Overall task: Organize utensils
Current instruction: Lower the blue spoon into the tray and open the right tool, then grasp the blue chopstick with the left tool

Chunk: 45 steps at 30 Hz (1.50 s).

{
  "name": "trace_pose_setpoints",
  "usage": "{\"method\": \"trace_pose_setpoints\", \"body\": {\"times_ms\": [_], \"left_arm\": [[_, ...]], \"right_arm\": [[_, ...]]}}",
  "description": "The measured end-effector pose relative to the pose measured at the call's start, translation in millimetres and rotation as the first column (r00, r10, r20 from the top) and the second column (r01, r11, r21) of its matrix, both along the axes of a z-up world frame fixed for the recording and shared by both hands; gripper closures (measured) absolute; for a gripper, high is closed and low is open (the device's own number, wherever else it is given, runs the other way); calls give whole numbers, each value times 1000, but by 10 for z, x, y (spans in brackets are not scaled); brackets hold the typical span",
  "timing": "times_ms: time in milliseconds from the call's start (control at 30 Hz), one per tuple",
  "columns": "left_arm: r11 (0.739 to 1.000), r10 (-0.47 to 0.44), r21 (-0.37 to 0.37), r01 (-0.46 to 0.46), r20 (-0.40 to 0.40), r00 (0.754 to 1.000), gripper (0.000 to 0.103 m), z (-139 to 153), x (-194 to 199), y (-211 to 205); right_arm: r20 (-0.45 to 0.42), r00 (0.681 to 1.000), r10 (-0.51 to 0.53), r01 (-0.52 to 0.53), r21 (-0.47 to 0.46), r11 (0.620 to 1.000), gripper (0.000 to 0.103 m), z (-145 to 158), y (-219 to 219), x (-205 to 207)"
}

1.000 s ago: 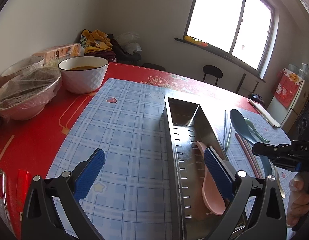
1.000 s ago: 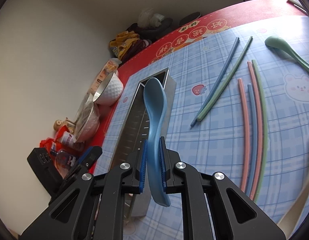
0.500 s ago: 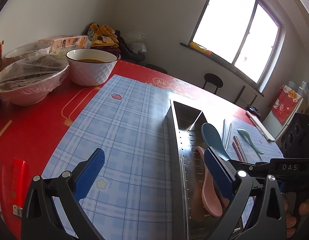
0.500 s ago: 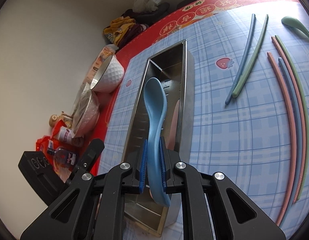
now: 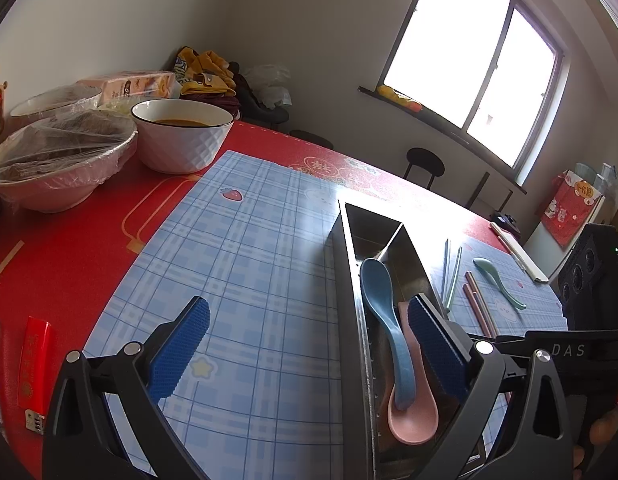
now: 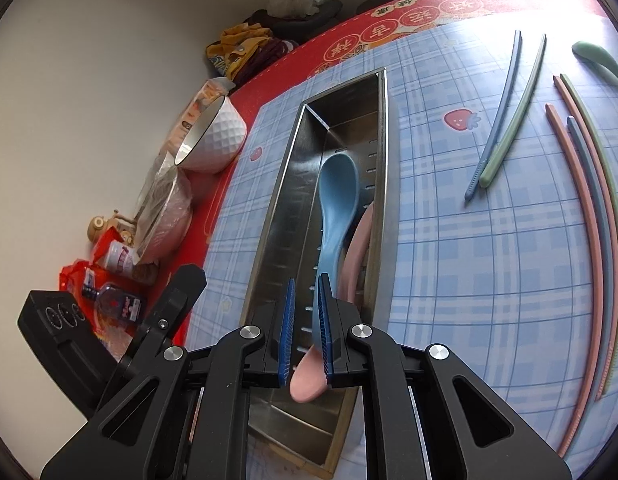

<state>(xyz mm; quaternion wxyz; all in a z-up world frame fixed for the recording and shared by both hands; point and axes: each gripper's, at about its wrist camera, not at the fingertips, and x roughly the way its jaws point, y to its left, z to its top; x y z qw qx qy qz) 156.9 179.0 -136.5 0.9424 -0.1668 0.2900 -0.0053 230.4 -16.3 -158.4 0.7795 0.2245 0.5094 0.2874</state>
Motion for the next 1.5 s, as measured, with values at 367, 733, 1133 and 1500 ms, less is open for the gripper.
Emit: {"method": "trace_pose_setpoints", "body": {"times_ms": [367,733,1133,1500], "left_arm": [[1000,-1,7,1,0,1000,6,-1,6,-6],[999,33,22,-32,-16,999,6,-21,36,4],[977,-121,180,116,17,992,24,361,31,-422],[854,-401,274,442,-194,895,45,529,876,-1638]], "right_arm": [[163,985,-60,73,-70,995,89,196,-378,-5],[332,934,-132,192,-154,969,89,321,-1054,-48],[368,920,-136,247,-273,930,89,219,-1882,91],[398,913,-88,205,-261,943,89,205,-2146,637]]}}
